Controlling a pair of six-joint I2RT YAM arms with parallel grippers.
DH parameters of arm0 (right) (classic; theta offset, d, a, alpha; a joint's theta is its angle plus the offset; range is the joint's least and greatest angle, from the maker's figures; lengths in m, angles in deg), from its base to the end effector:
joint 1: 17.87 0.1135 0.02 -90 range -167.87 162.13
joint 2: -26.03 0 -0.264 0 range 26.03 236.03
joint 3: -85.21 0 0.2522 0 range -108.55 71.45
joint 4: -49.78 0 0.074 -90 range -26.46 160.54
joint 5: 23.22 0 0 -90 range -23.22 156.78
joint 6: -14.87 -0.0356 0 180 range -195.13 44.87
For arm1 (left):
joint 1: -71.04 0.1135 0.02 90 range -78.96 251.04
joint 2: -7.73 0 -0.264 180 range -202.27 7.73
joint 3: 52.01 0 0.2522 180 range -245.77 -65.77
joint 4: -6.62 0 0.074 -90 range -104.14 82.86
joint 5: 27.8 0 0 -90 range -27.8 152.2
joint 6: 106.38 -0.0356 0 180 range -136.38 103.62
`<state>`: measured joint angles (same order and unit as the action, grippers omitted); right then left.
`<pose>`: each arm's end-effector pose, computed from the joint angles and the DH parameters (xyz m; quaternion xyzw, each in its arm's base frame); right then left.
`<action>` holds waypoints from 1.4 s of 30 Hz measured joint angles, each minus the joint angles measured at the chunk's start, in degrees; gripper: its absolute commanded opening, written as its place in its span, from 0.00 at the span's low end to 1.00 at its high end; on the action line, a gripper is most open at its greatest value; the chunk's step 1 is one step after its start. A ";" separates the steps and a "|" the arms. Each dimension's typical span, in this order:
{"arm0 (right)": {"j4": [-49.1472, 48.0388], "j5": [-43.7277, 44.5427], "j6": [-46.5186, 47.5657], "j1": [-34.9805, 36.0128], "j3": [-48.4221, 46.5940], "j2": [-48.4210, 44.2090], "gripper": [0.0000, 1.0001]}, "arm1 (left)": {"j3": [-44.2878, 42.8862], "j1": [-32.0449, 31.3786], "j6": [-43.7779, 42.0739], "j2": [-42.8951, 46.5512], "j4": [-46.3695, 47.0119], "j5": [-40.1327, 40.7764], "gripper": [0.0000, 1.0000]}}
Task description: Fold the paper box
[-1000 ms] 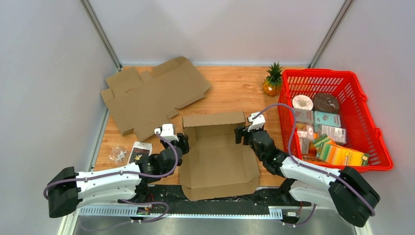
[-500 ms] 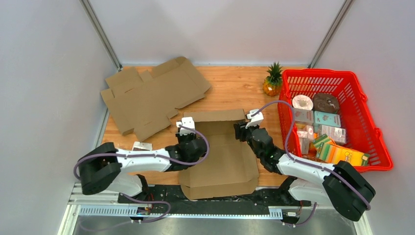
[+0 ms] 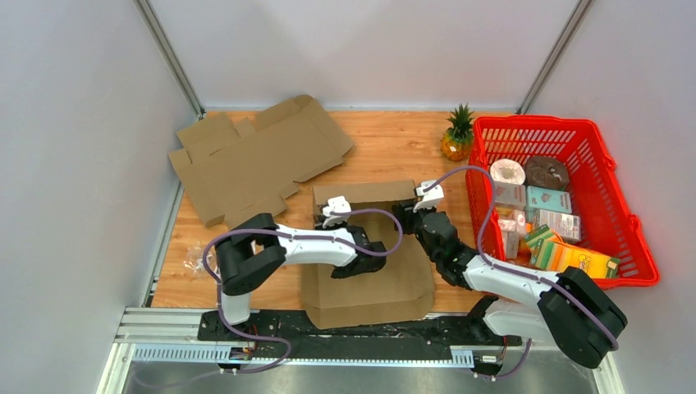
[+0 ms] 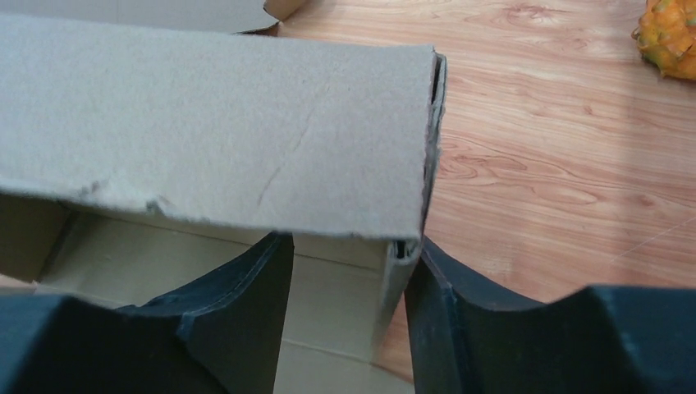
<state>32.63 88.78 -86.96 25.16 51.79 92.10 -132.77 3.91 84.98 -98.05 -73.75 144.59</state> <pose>0.1760 0.1461 0.1901 -0.0989 0.7837 0.1389 0.5973 0.1489 -0.2622 0.1850 -0.1352 0.7386 0.1657 0.6393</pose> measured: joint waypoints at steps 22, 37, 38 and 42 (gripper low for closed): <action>1.53 -2.38 -0.31 0.00 -0.02 -1.77 0.81 | -11.39 -4.61 10.64 -5.88 -12.72 0.46 0.86; 5.88 -3.80 -0.83 0.07 -2.51 -0.85 1.00 | -1.66 -3.56 -45.94 5.01 13.64 -7.19 0.91; 5.86 -4.31 -0.90 0.20 -2.62 -0.85 1.00 | 2.73 -3.17 -52.17 8.46 19.39 -9.22 0.90; 6.38 -5.03 -1.22 0.61 -2.69 -0.90 1.00 | 7.13 -1.81 -66.79 16.24 29.51 -13.40 0.90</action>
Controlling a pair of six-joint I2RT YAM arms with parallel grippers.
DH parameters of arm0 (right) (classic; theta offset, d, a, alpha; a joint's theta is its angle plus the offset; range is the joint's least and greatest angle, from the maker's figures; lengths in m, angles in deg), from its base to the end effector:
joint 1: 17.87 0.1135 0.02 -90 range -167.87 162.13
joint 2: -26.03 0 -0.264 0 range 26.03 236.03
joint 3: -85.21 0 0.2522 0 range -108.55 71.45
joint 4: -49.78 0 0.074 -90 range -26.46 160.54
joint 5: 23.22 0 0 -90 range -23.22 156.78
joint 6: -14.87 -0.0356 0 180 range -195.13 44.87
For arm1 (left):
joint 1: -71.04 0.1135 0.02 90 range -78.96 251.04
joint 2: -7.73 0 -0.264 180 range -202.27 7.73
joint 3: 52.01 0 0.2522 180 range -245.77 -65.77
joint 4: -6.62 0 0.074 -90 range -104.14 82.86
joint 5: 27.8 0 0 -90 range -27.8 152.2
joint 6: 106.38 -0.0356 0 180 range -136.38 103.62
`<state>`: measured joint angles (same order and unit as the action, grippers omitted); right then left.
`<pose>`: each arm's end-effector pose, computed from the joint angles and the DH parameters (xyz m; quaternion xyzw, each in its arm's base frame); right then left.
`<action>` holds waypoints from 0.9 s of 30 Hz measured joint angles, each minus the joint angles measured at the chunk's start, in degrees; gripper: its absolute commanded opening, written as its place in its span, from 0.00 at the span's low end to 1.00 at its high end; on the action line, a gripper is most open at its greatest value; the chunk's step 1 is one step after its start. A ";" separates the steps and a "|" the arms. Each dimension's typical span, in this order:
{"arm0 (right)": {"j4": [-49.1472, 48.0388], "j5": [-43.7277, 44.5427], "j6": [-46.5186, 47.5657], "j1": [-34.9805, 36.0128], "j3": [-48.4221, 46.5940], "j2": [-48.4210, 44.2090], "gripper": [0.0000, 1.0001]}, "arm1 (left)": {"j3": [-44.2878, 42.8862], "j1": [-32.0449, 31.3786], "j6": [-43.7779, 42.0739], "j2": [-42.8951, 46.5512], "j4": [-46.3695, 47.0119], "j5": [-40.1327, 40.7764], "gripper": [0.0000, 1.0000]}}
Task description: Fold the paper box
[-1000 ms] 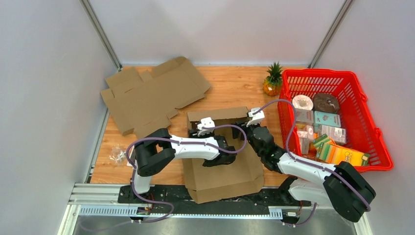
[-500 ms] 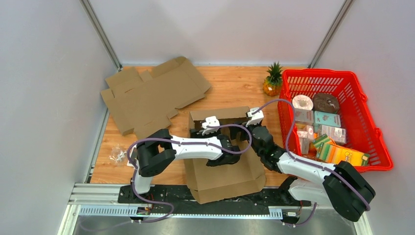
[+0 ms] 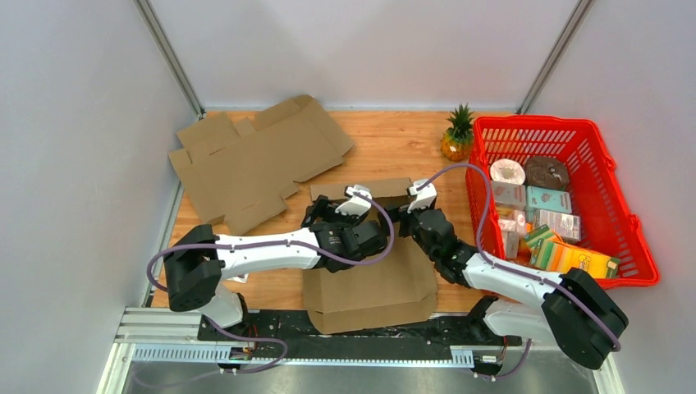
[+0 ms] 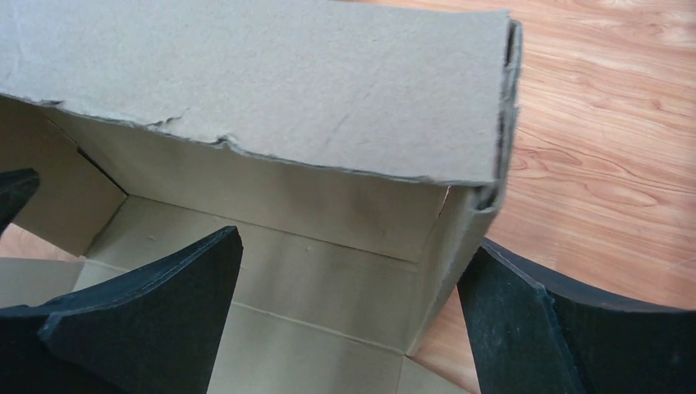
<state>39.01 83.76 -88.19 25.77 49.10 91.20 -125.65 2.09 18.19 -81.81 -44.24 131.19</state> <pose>0.1752 0.1527 0.1967 -0.1280 0.7960 0.1698 0.5667 0.1369 -0.2631 0.2287 0.1296 0.8049 0.2130 0.5384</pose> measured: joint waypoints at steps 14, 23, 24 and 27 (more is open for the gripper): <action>8.24 -0.20 -0.72 -0.22 -3.19 -0.72 1.00 | 12.50 -0.02 -10.29 19.56 16.41 -21.55 0.89; 33.59 -3.96 -5.35 -0.22 -12.72 -7.15 1.00 | 18.71 1.25 -6.99 44.24 14.38 -32.26 0.91; 36.61 -4.26 -5.60 -0.22 -13.70 -8.39 1.00 | 19.58 1.57 -6.27 46.51 13.88 -33.09 0.91; 44.24 -4.85 -5.79 -0.22 -16.63 -11.32 1.00 | 22.03 2.67 -3.98 53.33 11.61 -35.47 0.91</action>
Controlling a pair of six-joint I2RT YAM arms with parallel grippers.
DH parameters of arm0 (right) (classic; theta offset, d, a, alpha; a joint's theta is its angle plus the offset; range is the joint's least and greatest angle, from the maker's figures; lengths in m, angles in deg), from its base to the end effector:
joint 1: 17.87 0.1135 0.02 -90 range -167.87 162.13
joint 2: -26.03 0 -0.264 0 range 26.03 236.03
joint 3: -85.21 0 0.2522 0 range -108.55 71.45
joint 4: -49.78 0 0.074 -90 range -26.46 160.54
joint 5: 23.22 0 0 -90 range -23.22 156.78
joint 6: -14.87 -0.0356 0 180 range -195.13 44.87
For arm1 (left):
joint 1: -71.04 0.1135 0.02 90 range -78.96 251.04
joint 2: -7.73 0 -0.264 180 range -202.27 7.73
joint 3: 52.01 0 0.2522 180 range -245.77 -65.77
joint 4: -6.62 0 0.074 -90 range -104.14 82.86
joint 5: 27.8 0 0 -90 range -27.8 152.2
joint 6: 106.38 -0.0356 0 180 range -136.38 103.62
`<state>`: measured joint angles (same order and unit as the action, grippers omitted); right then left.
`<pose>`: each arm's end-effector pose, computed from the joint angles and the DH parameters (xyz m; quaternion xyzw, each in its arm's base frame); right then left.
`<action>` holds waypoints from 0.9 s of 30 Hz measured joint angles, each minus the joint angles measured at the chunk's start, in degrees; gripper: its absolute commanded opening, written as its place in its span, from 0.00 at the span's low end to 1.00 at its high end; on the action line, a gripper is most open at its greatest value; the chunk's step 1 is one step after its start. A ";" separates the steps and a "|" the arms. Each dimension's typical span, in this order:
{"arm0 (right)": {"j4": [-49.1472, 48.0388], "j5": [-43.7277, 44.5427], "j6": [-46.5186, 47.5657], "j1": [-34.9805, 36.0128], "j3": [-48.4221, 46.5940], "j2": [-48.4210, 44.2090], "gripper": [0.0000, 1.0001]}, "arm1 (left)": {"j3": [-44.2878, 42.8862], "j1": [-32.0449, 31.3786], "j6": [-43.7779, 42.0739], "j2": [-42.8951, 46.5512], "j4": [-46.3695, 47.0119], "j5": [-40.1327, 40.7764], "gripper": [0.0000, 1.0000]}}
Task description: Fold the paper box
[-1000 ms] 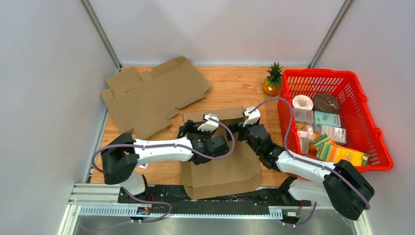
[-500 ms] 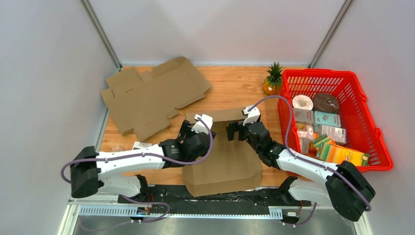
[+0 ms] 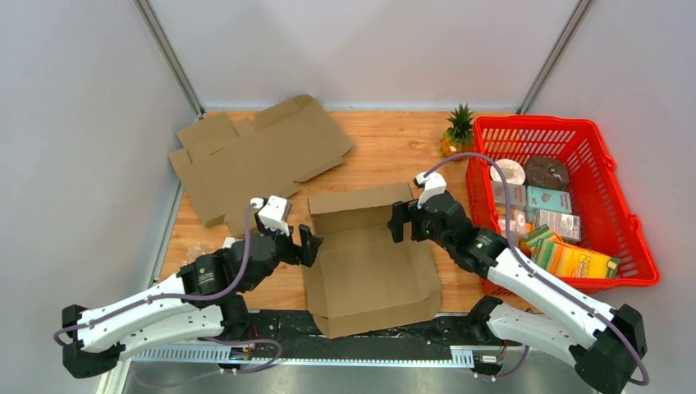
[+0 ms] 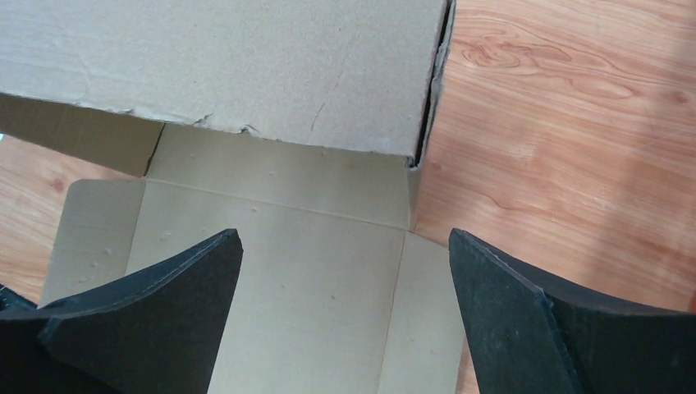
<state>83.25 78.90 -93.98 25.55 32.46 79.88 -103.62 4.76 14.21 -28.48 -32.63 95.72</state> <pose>0.1548 0.1362 0.2601 -0.1393 0.8706 0.1591 0.4442 0.0763 -0.1248 0.2945 0.0961 0.8120 -0.2307 0.5275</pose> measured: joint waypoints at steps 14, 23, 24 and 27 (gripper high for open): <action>18.53 -2.43 -1.62 -5.44 -20.52 4.44 0.76 | -6.56 17.57 6.38 -0.46 -5.42 -16.63 0.79; 15.74 -19.26 -2.19 -20.20 -21.49 12.57 0.62 | -7.41 29.86 8.24 -10.86 1.75 -32.15 0.59; 14.69 -20.85 -2.14 -20.52 -21.35 12.94 0.59 | -7.26 30.10 8.26 -11.91 2.34 -33.11 0.58; 11.17 -24.15 -1.84 -20.83 -20.02 13.16 0.53 | -5.97 30.45 8.39 -12.76 3.96 -33.97 0.54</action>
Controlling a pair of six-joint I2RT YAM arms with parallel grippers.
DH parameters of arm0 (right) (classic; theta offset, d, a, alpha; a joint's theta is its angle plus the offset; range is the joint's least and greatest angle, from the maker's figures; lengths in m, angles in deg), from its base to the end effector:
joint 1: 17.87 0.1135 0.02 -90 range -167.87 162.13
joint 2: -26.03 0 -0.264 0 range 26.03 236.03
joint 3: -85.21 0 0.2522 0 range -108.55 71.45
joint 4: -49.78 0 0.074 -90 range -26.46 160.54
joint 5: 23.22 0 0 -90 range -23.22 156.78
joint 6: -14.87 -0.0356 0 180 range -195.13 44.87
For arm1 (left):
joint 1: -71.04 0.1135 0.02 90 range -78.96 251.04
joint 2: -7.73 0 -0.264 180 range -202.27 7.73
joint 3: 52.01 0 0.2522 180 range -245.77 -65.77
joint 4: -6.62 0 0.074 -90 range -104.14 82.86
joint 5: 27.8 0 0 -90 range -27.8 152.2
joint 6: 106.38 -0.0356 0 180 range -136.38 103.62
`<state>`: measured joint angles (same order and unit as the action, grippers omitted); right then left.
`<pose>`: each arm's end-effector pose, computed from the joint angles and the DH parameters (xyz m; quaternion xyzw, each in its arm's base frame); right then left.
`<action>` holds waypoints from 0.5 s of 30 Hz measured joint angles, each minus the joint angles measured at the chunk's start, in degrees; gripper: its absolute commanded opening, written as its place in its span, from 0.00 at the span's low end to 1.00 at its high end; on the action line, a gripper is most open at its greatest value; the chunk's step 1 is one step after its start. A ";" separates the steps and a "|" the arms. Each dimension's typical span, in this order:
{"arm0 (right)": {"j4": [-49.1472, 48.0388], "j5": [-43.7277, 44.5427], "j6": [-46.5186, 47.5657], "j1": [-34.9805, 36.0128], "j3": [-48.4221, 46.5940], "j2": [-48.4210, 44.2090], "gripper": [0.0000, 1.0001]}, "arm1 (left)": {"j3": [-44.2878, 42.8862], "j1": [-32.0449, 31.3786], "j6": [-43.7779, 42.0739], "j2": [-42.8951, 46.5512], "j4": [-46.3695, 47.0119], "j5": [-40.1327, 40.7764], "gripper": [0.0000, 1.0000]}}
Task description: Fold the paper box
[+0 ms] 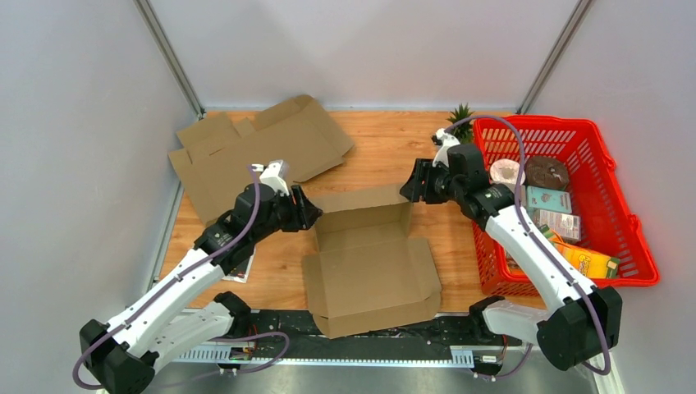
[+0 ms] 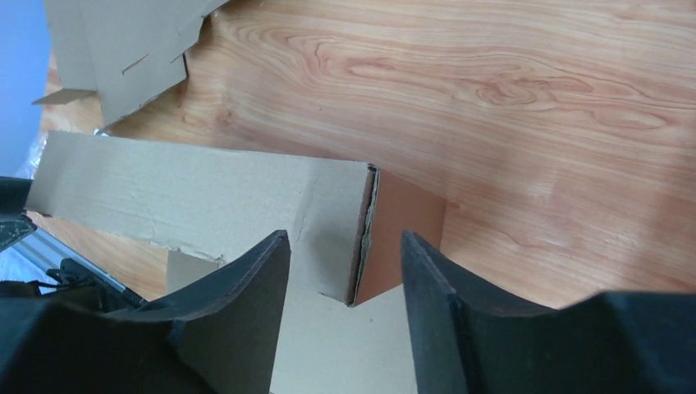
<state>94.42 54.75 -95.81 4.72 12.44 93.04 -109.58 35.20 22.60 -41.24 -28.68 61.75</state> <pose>0.2303 0.1039 0.3135 -0.0602 0.8963 0.2461 0.3640 0.1571 -0.1138 0.3011 -0.0213 0.8510 -0.3214 0.4148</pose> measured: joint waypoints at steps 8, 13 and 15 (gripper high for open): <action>-8.09 -3.21 -0.02 -0.61 6.82 -0.11 0.36 | 5.73 0.04 0.26 0.94 3.45 -0.22 0.43; -11.13 -3.65 -0.33 -1.01 8.46 -0.70 0.47 | 7.19 0.07 -0.20 2.75 4.74 -0.74 0.69; -11.02 -3.98 -0.33 -1.05 8.44 -0.87 0.61 | 7.13 0.11 -1.01 4.00 3.61 -0.55 0.76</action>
<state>83.40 50.77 -96.14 3.67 20.88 92.16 -102.46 35.31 21.60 -37.24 -25.07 61.20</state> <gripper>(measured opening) 0.450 0.670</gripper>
